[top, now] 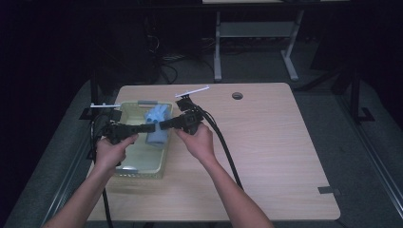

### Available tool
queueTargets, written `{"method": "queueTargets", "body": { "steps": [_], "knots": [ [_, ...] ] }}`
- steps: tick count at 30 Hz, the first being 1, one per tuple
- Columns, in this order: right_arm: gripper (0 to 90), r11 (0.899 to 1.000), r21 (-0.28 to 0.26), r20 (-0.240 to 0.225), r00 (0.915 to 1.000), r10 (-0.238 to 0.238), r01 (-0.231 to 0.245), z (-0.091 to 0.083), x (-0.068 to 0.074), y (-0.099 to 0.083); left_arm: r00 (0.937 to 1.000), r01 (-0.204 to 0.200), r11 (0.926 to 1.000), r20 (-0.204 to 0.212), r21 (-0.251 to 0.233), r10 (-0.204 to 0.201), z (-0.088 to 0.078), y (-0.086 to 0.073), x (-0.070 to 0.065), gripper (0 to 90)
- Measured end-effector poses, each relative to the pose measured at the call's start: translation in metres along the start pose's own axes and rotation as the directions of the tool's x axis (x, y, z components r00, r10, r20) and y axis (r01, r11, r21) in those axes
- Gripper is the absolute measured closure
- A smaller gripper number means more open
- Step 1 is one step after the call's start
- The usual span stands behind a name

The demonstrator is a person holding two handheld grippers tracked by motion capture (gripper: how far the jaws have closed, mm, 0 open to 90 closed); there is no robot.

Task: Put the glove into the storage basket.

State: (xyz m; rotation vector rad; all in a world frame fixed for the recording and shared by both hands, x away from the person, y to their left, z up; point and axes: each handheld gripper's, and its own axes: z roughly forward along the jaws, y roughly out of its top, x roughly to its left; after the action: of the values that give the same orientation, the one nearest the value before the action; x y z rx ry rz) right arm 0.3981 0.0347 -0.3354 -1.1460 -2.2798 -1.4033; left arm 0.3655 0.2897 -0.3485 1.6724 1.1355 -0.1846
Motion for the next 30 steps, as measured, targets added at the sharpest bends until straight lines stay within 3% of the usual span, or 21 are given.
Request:
{"method": "queueTargets", "body": {
  "steps": [17, 30],
  "knots": [
    [81.6, 1.000, 0.029, -0.036, 0.9993, -0.004, 0.005, 0.047, 0.007, 0.006, 0.9968, 0.040, 0.9991, -0.069, -0.016, -0.041, -0.030, -0.010, 0.026, 81.7],
    [81.3, 0.997, 0.075, -0.036, 0.9993, 0.006, -0.004, 0.077, 0.005, -0.001, 0.9895, 0.076, 0.9969, -0.124, 0.018, -0.073, -0.035, -0.023, 0.044, 82.2]
  ]
}}
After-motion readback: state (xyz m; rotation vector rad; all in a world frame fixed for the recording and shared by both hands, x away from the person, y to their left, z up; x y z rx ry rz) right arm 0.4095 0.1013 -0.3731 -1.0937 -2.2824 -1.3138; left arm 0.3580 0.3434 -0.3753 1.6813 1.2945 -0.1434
